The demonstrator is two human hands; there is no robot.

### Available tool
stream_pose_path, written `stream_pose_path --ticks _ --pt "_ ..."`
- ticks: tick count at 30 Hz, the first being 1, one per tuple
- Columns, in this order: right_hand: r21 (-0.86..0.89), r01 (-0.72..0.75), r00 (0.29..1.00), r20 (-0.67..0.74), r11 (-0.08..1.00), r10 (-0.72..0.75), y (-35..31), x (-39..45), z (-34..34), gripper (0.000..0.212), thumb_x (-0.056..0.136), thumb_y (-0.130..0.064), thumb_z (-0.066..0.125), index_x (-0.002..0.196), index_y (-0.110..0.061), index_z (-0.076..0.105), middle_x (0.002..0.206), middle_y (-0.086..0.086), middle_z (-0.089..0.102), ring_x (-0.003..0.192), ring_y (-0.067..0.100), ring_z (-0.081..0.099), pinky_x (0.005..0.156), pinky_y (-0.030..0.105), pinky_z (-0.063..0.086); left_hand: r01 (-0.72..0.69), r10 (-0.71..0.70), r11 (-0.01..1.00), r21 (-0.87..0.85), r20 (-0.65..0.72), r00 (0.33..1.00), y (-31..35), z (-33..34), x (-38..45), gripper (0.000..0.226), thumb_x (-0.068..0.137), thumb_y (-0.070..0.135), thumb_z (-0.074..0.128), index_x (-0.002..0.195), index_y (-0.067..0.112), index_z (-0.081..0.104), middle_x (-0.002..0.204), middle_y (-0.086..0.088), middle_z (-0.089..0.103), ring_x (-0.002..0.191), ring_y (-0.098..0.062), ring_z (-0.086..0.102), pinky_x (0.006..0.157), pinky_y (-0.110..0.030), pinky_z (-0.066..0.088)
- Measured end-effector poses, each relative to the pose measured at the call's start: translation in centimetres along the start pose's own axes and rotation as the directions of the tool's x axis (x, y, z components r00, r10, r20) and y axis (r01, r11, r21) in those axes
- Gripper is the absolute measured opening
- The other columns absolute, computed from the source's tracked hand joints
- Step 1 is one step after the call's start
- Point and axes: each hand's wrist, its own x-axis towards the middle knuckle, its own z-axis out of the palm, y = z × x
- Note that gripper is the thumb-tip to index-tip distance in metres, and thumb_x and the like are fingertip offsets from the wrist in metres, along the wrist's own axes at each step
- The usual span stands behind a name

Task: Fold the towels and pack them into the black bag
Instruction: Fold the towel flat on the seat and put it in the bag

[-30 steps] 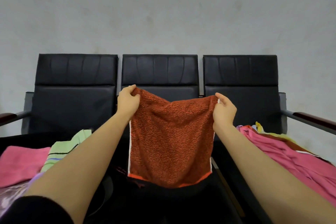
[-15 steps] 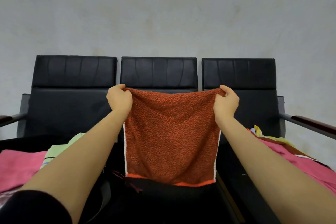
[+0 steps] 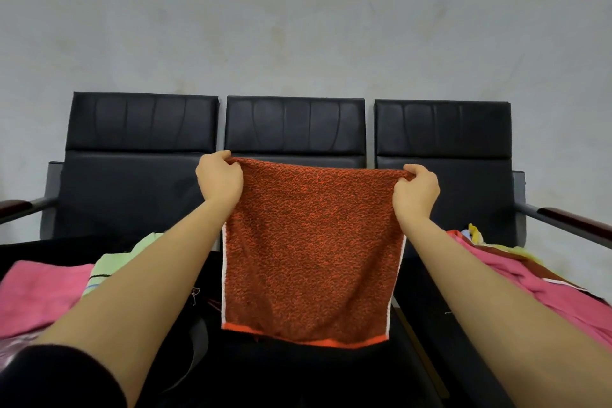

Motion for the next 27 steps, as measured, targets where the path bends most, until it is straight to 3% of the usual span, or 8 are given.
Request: stream_pose_path --ticks 4,8,12,15,20,27 --pt "-0.144 0.064 0.998 0.03 0.987 -0.06 -0.1 -0.1 0.0 0.028 0.096 -0.003 0.044 0.12 -0.003 0.058 0.124 0.016 0.047 0.107 0.03 0.054 0.095 0.037 0.043 -0.04 0.041 0.996 0.082 -0.001 0.999 -0.3 0.0 0.0 0.037 0.086 -0.003 0.047 0.119 0.003 0.064 0.123 -0.017 0.059 0.113 -0.03 0.056 0.094 -0.031 0.042" --pt "-0.332 0.132 0.991 0.028 0.934 -0.13 0.3 -0.2 0.3 0.015 0.096 -0.01 0.049 0.104 -0.005 0.06 0.117 0.014 0.046 0.104 0.032 0.049 0.089 0.043 0.044 -0.119 0.103 0.953 0.278 0.071 0.992 -1.0 -0.1 0.0 0.023 0.083 -0.007 0.044 0.083 -0.001 0.066 0.099 -0.023 0.062 0.079 -0.034 0.059 0.063 -0.037 0.046" --pt "-0.559 0.26 0.952 0.011 0.787 -0.307 0.8 -0.3 0.5 0.015 0.089 -0.002 0.05 0.102 -0.005 0.057 0.113 0.016 0.05 0.102 0.034 0.046 0.087 0.04 0.037 -0.178 0.153 0.874 0.452 0.092 0.984 -1.2 -0.1 -0.3 0.022 0.091 0.0 0.045 0.101 -0.001 0.064 0.112 -0.02 0.052 0.093 -0.037 0.056 0.075 -0.042 0.044" --pt "-0.546 0.306 0.945 0.075 0.78 -0.318 0.6 -0.1 0.5 0.023 0.087 0.004 0.046 0.108 -0.003 0.052 0.111 0.019 0.051 0.099 0.036 0.05 0.085 0.042 0.04 -0.232 0.211 0.818 0.526 0.099 0.972 -0.8 -0.2 -0.1 0.018 0.088 -0.002 0.047 0.1 -0.002 0.06 0.113 -0.02 0.051 0.097 -0.038 0.054 0.08 -0.043 0.043" --pt "-0.554 0.358 0.934 0.214 0.751 -0.287 -0.2 0.4 -0.3 0.016 0.09 0.003 0.045 0.101 0.002 0.056 0.113 0.021 0.048 0.099 0.036 0.052 0.085 0.042 0.042 -0.296 0.236 0.803 0.517 0.181 0.955 -0.2 -0.7 0.3 0.017 0.081 -0.01 0.042 0.087 -0.003 0.056 0.093 -0.02 0.06 0.086 -0.039 0.057 0.068 -0.041 0.042" --pt "-0.505 0.329 0.943 0.228 0.798 -0.244 0.6 -0.1 -0.2 0.014 0.089 0.003 0.044 0.099 0.001 0.053 0.11 0.02 0.049 0.094 0.037 0.054 0.078 0.043 0.044 -0.316 0.246 0.837 0.448 0.208 0.947 -1.2 -1.0 0.0 0.014 0.078 -0.011 0.043 0.073 0.002 0.049 0.086 -0.022 0.06 0.08 -0.039 0.057 0.063 -0.04 0.041"
